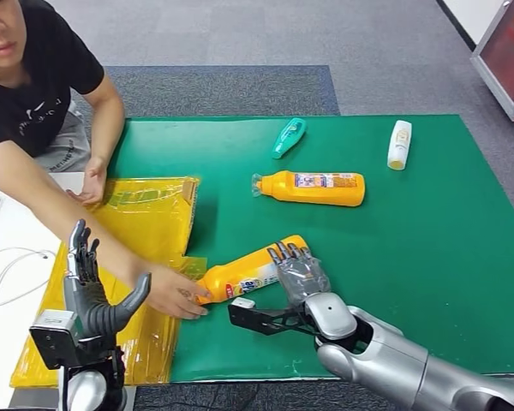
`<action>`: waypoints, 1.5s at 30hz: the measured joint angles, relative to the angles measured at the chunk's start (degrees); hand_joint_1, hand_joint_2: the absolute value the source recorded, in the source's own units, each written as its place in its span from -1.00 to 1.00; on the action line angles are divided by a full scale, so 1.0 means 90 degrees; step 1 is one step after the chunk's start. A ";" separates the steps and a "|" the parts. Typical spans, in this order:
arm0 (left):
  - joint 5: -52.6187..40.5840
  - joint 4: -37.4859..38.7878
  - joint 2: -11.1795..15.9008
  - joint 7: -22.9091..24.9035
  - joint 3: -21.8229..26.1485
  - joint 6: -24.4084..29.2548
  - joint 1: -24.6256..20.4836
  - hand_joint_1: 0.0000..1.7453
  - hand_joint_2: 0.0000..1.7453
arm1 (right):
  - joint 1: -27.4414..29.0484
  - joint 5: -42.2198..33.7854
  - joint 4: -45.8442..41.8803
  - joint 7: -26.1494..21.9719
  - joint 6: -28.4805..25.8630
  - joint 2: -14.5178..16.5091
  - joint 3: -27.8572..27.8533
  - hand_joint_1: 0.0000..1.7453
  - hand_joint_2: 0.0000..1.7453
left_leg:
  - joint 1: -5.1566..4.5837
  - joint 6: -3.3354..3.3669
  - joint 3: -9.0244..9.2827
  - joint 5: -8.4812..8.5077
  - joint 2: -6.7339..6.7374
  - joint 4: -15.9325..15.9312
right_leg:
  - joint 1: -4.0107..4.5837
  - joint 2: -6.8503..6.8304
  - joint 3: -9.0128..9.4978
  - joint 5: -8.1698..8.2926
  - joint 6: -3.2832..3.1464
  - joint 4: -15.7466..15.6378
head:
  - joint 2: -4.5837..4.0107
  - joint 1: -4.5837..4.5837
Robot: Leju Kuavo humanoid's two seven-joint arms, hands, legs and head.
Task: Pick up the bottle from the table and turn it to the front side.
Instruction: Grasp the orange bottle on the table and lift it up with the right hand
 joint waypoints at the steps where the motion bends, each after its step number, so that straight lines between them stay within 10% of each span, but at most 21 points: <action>1: -0.0002 0.0000 0.0000 0.0002 0.0002 0.0010 0.0005 -1.00 1.00 | 0.0020 0.0004 0.0000 -0.0001 -0.0026 -0.0009 -0.0025 -1.00 1.00 | 0.0000 0.0000 0.0000 0.0000 0.0000 0.0000 | 0.0000 0.0000 0.0000 0.0000 0.0000 0.0000 | 0.0000 0.0000; 45: -0.0223 -0.0064 -0.0086 0.0138 0.0117 0.0115 0.0156 -1.00 1.00 | 0.1146 0.0030 -0.0068 -0.0002 -0.0597 -0.0035 -0.0946 -1.00 1.00 | 0.0000 -0.0001 0.0001 -0.0001 0.0001 0.0000 | 0.0001 -0.0001 0.0001 -0.0001 -0.0001 0.0000 | 0.0000 0.0000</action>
